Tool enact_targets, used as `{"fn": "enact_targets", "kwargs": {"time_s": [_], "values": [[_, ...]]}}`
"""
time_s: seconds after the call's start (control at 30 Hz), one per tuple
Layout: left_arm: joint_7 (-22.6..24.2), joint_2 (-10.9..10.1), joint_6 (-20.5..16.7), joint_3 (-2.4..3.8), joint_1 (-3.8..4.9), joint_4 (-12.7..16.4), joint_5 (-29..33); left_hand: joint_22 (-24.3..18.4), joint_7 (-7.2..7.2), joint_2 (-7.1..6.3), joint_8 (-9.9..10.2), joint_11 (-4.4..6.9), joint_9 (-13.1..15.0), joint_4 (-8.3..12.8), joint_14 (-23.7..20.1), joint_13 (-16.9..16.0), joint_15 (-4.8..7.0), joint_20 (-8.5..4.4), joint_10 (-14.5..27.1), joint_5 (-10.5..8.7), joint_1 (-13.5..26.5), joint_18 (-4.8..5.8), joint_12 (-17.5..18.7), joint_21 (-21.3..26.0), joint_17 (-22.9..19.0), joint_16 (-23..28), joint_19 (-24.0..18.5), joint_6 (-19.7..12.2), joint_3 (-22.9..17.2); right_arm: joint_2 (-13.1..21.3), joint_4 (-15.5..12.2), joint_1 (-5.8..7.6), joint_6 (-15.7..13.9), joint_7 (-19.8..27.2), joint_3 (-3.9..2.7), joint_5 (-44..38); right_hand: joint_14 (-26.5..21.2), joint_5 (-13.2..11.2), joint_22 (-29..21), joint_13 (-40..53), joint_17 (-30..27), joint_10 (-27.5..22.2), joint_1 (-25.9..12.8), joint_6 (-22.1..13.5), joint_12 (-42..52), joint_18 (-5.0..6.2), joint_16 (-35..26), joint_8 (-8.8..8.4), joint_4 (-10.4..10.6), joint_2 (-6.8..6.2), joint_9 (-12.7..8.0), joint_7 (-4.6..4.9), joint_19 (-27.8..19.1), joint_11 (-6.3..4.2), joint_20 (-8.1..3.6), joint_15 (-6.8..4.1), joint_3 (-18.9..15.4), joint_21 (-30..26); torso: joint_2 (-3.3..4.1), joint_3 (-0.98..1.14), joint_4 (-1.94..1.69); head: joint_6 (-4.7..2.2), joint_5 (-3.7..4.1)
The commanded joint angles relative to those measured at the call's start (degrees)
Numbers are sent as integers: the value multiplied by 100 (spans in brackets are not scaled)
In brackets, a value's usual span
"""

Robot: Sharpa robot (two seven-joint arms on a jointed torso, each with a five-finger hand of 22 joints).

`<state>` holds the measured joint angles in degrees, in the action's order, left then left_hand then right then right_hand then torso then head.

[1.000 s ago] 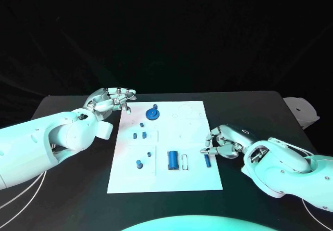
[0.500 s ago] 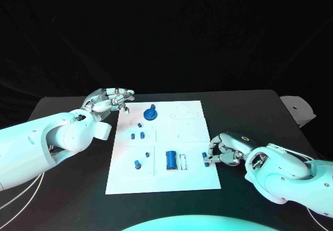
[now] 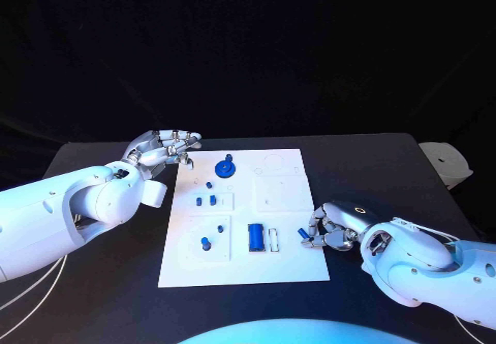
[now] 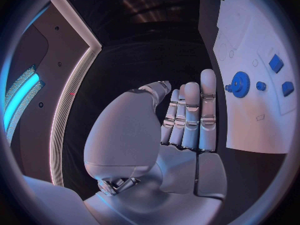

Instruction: Assemble the parts on the task board

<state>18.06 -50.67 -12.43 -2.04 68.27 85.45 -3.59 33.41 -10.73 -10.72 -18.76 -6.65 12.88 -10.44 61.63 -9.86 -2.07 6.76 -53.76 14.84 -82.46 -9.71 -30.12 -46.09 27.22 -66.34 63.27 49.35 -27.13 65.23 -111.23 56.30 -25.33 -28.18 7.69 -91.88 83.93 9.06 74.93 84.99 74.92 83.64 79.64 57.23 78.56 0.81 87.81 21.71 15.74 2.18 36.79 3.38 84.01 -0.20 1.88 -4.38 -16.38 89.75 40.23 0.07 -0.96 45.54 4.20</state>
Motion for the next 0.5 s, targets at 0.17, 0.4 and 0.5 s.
{"fn": "enact_targets", "kwargs": {"time_s": [0.17,0.4,0.5], "values": [[26,-7,93,3,3,23,25,-10,-3,-4,-27,-4,9,0,-32,-5,-17,32,27,-2,29,-88,-10,25,-5,8,12,-23,-35,-76,61,-71,372,-89,26,-159,472,-232,1507,-382,812,53,1061,106,-223,-81,-13,-157,-157,510,-160,-43,599,-109,-32,-41,409,25,-6,-2,0,33,1],[11,-12,97,3,3,30,25,-11,-3,-1,-30,-4,10,0,-32,-5,-18,32,29,-1,33,-87,-14,28,-6,7,14,-24,-39,-155,85,-88,381,-138,26,-327,480,70,1507,-364,857,80,1513,146,-208,-81,-1,-268,-198,435,-227,-45,599,-120,-59,-57,1039,25,-9,-1,1,51,-4],[5,-14,97,3,3,30,25,-11,-3,-1,-30,-4,10,0,-32,-5,-18,32,29,-1,33,-87,-14,28,-6,7,14,-24,-39,-175,80,-90,359,-156,26,-374,481,224,1507,-363,864,92,1461,167,-214,-81,0,-281,-50,222,-214,-34,599,-97,-55,-49,1418,25,-14,-5,-3,59,-10]]}}
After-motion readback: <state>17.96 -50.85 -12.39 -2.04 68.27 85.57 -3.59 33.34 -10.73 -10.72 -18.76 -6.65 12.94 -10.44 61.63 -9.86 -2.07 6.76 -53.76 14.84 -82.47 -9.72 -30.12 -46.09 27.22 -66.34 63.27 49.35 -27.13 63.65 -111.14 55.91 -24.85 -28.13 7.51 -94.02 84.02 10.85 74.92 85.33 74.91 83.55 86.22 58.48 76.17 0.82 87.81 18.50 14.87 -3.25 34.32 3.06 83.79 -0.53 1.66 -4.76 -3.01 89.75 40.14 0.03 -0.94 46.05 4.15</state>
